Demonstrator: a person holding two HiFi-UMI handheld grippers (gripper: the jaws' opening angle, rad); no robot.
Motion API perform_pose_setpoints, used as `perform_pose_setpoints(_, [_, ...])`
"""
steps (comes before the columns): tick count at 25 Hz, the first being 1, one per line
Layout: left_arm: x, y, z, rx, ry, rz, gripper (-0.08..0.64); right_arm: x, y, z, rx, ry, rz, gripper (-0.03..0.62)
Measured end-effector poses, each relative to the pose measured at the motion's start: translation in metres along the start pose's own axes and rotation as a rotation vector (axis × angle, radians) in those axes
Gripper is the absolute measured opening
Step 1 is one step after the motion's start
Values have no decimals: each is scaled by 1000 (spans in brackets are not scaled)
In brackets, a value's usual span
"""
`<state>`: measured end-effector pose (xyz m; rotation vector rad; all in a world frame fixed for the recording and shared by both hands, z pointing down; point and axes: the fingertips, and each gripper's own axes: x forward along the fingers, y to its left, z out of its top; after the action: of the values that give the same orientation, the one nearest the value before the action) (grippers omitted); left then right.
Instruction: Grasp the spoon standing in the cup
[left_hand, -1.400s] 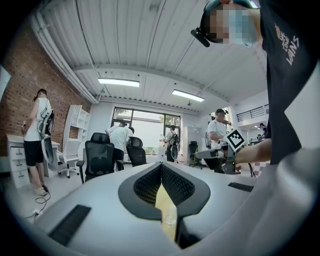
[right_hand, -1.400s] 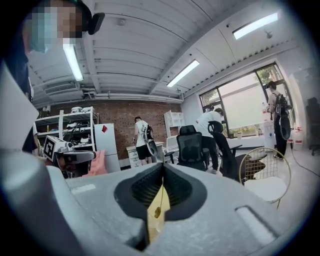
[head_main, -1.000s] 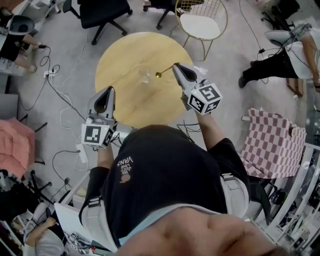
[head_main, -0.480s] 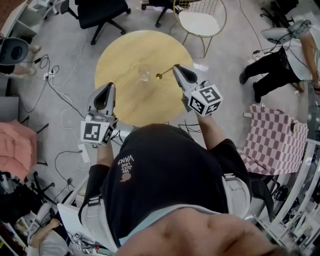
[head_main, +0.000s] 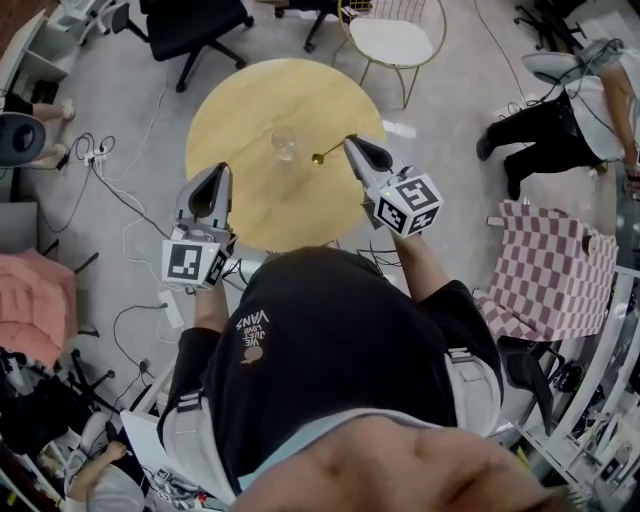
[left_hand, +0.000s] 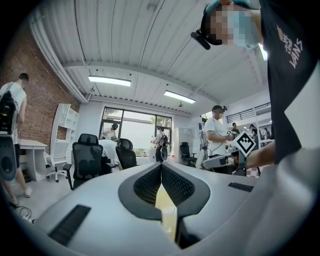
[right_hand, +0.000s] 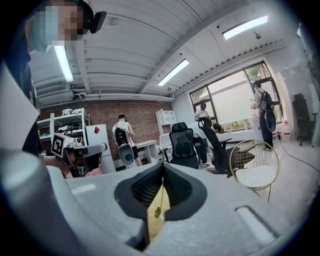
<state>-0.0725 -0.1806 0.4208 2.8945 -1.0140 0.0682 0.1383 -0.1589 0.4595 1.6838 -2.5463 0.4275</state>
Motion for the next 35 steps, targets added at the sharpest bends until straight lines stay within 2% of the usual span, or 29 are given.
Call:
perform_pose_setpoints(12, [2,-1,-4,-8,11,-4,12,-7,3,-15,32,20,-21,2])
perform_pose_setpoints(17, [-4,5,-10,8,-12,-3,12,-9,9,-21,46,29,-25,2])
perform_pose_setpoints(35, [3,-1,-18,16,-9,-15,12,-14,2,-26,29,58,-29,2])
